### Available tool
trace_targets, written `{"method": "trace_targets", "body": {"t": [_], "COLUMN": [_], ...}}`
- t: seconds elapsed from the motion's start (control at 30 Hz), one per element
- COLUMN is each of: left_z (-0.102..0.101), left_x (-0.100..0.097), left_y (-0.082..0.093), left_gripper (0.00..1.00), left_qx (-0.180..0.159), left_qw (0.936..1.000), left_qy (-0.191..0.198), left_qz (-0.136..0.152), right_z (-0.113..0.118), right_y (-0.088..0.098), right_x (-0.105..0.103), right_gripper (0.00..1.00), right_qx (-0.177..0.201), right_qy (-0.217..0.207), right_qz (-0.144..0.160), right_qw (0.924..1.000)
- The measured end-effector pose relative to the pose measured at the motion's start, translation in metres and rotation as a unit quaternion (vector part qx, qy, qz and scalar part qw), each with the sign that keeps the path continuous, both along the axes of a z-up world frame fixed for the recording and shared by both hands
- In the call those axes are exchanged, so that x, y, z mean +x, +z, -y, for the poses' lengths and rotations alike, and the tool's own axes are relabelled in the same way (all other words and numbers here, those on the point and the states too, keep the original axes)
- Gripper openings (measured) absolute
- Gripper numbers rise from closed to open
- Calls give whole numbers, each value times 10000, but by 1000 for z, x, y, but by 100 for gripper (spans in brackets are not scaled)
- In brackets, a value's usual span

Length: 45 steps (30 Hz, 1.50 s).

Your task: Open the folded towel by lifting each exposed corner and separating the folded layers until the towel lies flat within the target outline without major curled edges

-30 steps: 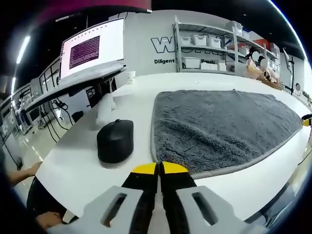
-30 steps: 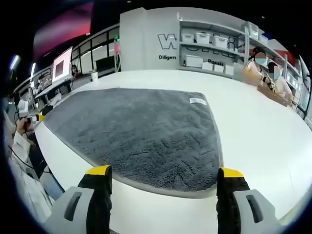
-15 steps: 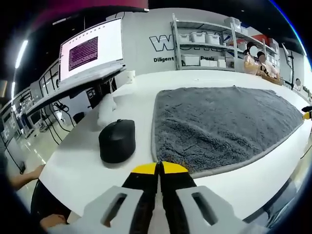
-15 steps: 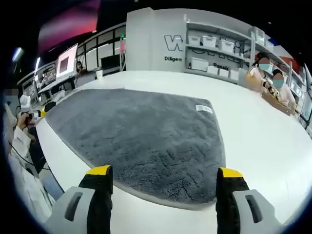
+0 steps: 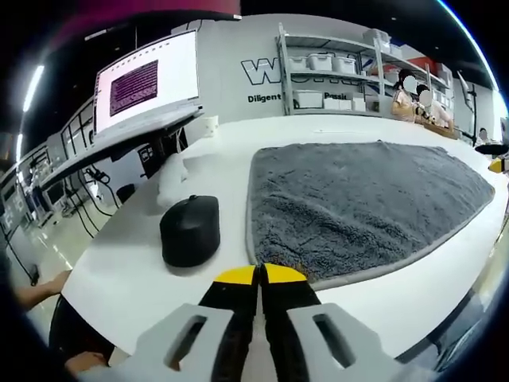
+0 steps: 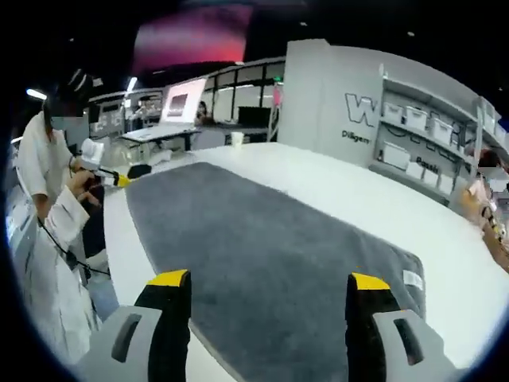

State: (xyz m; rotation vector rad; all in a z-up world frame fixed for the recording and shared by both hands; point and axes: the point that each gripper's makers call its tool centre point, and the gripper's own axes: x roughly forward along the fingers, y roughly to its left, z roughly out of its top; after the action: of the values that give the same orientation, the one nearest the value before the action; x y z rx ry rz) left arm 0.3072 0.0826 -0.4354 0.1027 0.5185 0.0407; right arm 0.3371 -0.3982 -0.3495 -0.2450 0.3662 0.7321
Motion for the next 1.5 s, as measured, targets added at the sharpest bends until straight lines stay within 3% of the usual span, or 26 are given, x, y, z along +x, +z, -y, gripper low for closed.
{"method": "trace_targets", "body": {"t": [0.17,0.33,0.43,0.57,0.63,0.77,0.93,1.1,1.23,1.33,1.4,1.5], "left_z": [-1,0,0,-1,-1,-1,-1,-1,-1,0,1,2], "left_x": [0,0,0,0,0,0,-1,-1,-1,-1,-1,-1], "left_y": [0,0,0,0,0,0,0,0,0,0,0,0], "left_gripper": [1,1,1,1,1,1,1,1,1,1,1,1], "left_qx": [-23,45,42,-4,5,2,-26,-1,-22,-43,-25,-9], "left_qw": [10000,10000,10000,10000,9999,9999,9999,9999,9999,9998,9998,9998], "left_qy": [-13,-41,-50,-64,-78,-95,-93,-117,-146,-155,-156,-161], "left_qz": [32,13,22,63,70,65,105,77,84,91,87,77], "right_z": [-56,-127,-162,-208,-233,-270,-312,-342,-360,-367,-367,-367], "right_y": [20,27,22,24,21,3,-12,-28,-42,-56,-62,-68], "right_x": [2,-3,-3,-5,-11,-14,-17,-13,0,12,15,13], "right_gripper": [77,72,68,65,62,61,59,55,54,52,53,53], "right_qx": [-44,297,271,592,608,378,257,199,1,-211,-163,-78], "right_qy": [709,1626,1993,2312,2655,3052,3503,3623,3591,3666,3696,3886], "right_qz": [269,199,192,122,189,35,102,-21,9,-10,-167,-248], "right_qw": [9971,9860,9794,9710,9620,9515,9362,9318,9333,9301,9289,9210]}}
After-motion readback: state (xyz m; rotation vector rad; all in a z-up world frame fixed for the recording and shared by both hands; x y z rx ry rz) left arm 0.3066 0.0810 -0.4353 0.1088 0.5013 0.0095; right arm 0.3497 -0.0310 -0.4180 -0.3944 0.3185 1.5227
